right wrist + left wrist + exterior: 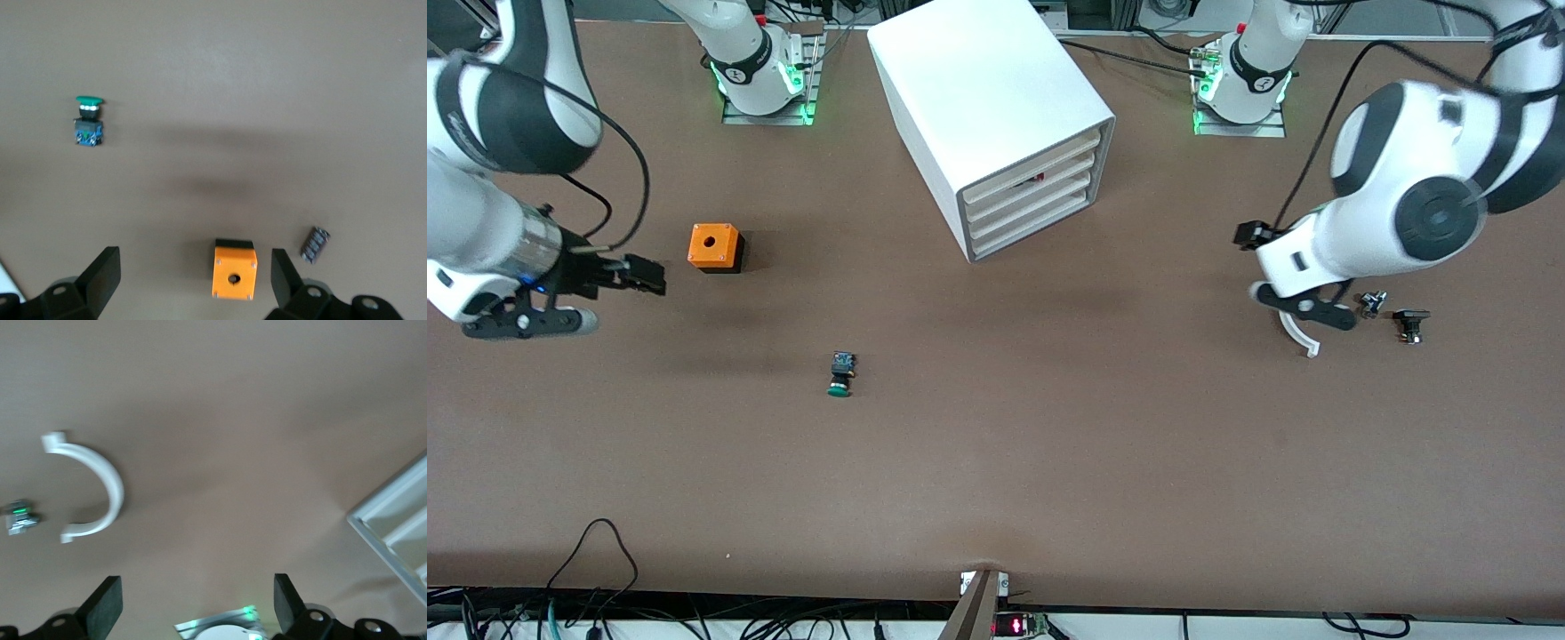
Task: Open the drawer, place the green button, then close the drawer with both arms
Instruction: 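Grasp the button with the right gripper while the left gripper opens the drawer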
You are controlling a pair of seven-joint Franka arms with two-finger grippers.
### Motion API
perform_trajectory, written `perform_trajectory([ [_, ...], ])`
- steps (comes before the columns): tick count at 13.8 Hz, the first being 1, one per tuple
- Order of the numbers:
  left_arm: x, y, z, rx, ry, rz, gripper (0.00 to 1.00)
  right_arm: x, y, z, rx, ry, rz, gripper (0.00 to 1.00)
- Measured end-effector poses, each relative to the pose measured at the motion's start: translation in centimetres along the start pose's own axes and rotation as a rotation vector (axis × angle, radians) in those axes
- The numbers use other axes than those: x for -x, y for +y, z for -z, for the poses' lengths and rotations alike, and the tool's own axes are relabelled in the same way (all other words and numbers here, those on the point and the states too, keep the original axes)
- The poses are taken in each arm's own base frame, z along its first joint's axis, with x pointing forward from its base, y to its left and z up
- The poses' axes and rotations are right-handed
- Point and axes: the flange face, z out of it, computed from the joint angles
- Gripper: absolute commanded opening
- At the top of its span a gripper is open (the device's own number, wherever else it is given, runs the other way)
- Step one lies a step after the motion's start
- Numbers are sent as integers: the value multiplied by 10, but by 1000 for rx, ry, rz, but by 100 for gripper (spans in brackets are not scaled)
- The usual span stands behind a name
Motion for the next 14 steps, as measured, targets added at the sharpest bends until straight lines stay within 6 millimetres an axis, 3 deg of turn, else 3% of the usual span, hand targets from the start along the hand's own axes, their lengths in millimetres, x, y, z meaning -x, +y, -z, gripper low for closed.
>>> perform_trajectory([
  [4,-32,29,-77,275,-39,27,100,-19,-19,-37,6,-3,28,100],
  [6,-44,35,-120,407,-97,61,100,-24,-36,-45,8,8,49,100],
  [8,-52,44,-149,487,-116,80,99,-25,-55,-47,10,19,60,100],
  [11,-58,78,-186,563,-127,99,99,-30,-84,-55,9,49,61,100],
  [14,-53,128,-223,657,-150,126,99,-39,-107,-86,-56,40,11,100],
])
